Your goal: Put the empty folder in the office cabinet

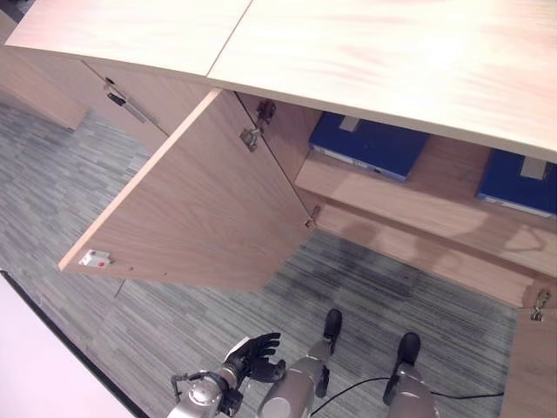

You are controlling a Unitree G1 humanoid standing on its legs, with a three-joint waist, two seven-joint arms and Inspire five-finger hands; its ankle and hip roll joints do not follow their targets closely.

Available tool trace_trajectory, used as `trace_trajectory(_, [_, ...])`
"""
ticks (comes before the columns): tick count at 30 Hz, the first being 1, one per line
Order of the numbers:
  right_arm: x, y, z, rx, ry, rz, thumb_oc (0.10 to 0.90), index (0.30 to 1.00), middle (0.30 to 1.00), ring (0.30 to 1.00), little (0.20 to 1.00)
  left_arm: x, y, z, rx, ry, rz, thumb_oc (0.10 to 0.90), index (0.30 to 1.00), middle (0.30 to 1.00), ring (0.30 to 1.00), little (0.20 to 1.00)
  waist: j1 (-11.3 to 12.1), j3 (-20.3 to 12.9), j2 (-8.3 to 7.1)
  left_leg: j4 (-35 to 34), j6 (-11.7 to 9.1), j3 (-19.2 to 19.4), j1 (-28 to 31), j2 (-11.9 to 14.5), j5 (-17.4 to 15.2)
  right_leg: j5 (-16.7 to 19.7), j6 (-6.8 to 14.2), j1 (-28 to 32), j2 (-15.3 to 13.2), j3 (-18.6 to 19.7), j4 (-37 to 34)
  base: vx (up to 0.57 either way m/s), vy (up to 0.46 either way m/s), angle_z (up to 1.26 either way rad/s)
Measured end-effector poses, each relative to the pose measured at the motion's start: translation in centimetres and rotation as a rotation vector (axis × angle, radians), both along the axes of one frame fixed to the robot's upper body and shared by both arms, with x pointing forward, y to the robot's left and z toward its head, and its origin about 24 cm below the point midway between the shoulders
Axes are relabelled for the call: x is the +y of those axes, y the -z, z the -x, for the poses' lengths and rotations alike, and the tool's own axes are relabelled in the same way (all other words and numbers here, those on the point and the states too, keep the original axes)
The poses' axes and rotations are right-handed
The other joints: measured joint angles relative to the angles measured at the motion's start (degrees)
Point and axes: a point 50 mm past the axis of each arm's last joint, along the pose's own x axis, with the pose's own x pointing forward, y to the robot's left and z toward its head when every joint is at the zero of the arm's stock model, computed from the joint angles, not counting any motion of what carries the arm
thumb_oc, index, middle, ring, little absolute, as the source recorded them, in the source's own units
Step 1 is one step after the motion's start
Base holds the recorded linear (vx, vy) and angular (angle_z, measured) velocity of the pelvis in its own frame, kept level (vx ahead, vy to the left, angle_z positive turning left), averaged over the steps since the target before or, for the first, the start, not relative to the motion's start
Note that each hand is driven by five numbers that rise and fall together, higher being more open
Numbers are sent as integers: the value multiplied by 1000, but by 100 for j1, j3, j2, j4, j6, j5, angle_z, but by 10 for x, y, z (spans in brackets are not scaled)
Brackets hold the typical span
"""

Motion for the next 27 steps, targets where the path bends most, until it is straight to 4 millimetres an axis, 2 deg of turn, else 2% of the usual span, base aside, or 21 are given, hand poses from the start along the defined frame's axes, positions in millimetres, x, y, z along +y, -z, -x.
trace_trajectory(1, [18, 18, -16, -13, -59, 45, 800, 900, 900, 900, 900, 3, 2, 2, 13, -18, -6, 800, 900, 900, 900, 900, -55, -1, -85, 0, 2, 14, 14, 6, -22, -12, -5, -14, 3, 18, 4, 6, 21, -8])
trace_trajectory(2, [31, 34, -24, -41, -105, 52, 800, 900, 900, 900, 900, 6, 2, 0, 11, -31, -10, 800, 900, 900, 900, 900, -94, 1, -151, -1, -2, 26, 12, 22, -36, -27, -12, -39, 16, 42, 6, 10, 23, -8])
trace_trajectory(3, [48, 50, -33, -46, -157, 20, 800, 900, 900, 900, 900, 0, 0, -5, -6, -32, 9, 800, 900, 900, 900, 900, -155, 15, -190, 3, -14, 22, 7, 25, -45, -26, -5, -42, 30, 48, 25, 24, 33, -8])
trace_trajectory(4, [77, 76, -41, -92, -229, 17, 800, 900, 900, 900, 900, 7, 2, -5, 0, -97, -2, 800, 900, 900, 900, 900, -284, 4, -341, 3, -14, 46, 43, 39, -81, -75, -41, -54, 34, 59, 36, 58, 55, -14])
trace_trajectory(5, [120, 106, -47, -126, -342, -56, 800, 900, 900, 900, 900, 9, 4, -5, 16, -135, -8, 800, 900, 900, 900, 900, -467, 3, -537, 4, -27, 120, 54, 81, -104, -73, -54, -52, 80, 106, 4, 75, 60, -30])
trace_trajectory(6, [157, 133, -45, -101, -435, -92, 800, 900, 900, 900, 900, 5, 2, -13, 3, -134, 1, 800, 900, 900, 900, 900, -539, 2, -711, 4, -49, 197, 82, 110, -128, -58, -65, -55, 123, 193, -19, 132, 69, -32])
trace_trajectory(7, [189, 158, -34, -104, -516, -129, 800, 900, 900, 900, 900, 0, 3, -17, -1, -165, 11, 800, 900, 900, 900, 900, -677, 3, -858, 1, -26, 242, 201, 121, -143, -29, -108, 40, 129, 206, -61, 131, 48, -28])
trace_trajectory(8, [206, 179, -20, -83, -560, -170, 800, 900, 900, 900, 900, -5, 2, -20, -5, -168, 29, 800, 900, 900, 900, 900, -752, 5, -971, -1, -23, 325, 323, 144, -215, -35, -103, 166, 153, 243, -135, 134, 40, -23])
trace_trajectory(9, [224, 202, 5, -83, -614, -206, 800, 900, 900, 900, 900, -9, 4, -22, 12, -219, 64, 800, 900, 900, 900, 900, -826, -5, -1119, -6, -10, 387, 576, 150, -309, -31, -102, 467, 170, 273, -329, 106, 26, -28])
trace_trajectory(11, [230, 237, 38, 11, -638, -218, 800, 900, 900, 900, 900, -9, 9, -20, 33, -264, 69, 800, 900, 900, 900, 900, -1023, -114, -1366, -11, -33, 501, 906, 155, -493, 14, -47, 928, 194, 343, -678, 121, 31, -29])
trace_trajectory(12, [222, 247, 50, 46, -622, -211, 800, 900, 900, 900, 900, -6, 10, -18, 40, -280, 61, 800, 900, 900, 900, 900, -1143, -178, -1460, -11, -40, 537, 975, 157, -534, 65, -46, 1058, 199, 359, -804, 141, 37, -20])
trace_trajectory(13, [207, 252, 70, 64, -606, -174, 800, 900, 900, 900, 900, -4, 11, -18, 51, -300, 59, 800, 900, 900, 900, 900, -1246, -199, -1506, -13, -32, 583, 1097, 160, -554, 180, -71, 1253, 216, 359, -983, 167, 46, -15])
trace_trajectory(15, [194, 253, 94, 77, -633, -108, 800, 900, 900, 900, 900, 5, 16, -8, 79, -365, 53, 800, 900, 900, 900, 900, -1351, -268, -1580, -15, -19, 671, 1418, 182, -674, 213, -90, 1613, 247, 451, -1186, 126, 28, -29])
trace_trajectory(17, [178, 250, 96, 107, -656, -22, 800, 900, 900, 900, 900, 12, 24, 6, 127, -411, 42, 800, 900, 900, 900, 900, -1473, -540, -1593, -18, -22, 804, 1578, 227, -763, 197, -88, 1705, 290, 570, -1184, 75, 16, -38])
trace_trajectory(19, [168, 241, 94, 110, -691, 70, 800, 900, 900, 900, 900, 9, 23, 7, 116, -401, 51, 800, 900, 900, 900, 900, -1444, -721, -1599, -18, -27, 802, 1663, 276, -764, 197, -89, 1793, 335, 559, -1185, 67, 5, -4])
trace_trajectory(20, [170, 238, 94, 110, -734, 110, 800, 900, 900, 900, 900, 7, 23, 10, 118, -400, 57, 800, 900, 900, 900, 900, -1436, -825, -1596, -19, -33, 801, 1683, 289, -768, 189, -93, 1815, 337, 550, -1187, 68, 6, 7])
trace_trajectory(22, [181, 235, 108, 140, -886, 261, 800, 900, 900, 900, 900, 7, 22, 22, 113, -417, 77, 800, 900, 900, 900, 900, -1386, -942, -1603, -41, -49, 741, 1867, 295, -782, 131, -115, 2041, 331, 474, -1196, 68, 7, 16])
trace_trajectory(24, [189, 242, 115, 216, -1001, 390, 800, 900, 900, 900, 900, 11, 19, 22, 97, -435, 81, 800, 900, 900, 900, 900, -1265, -1099, -1601, -43, -62, 646, 1851, 291, -838, 89, -83, 2065, 329, 434, -1215, 75, -21, 26])
trace_trajectory(26, [194, 256, 129, 332, -1086, 528, 800, 900, 900, 900, 900, 22, 2, 12, -20, -445, 81, 800, 900, 900, 900, 900, -1045, -1117, -1609, -42, -48, 434, 1837, 285, -806, 54, -112, 2199, 332, 181, -1188, 35, -70, 54])
trace_trajectory(27, [195, 261, 130, 375, -1117, 584, 800, 900, 900, 900, 900, 26, 0, 11, -39, -455, 72, 800, 900, 900, 900, 900, -905, -1158, -1595, -43, -45, 367, 1790, 284, -796, 63, -103, 2215, 364, 128, -1187, 13, -99, 62])
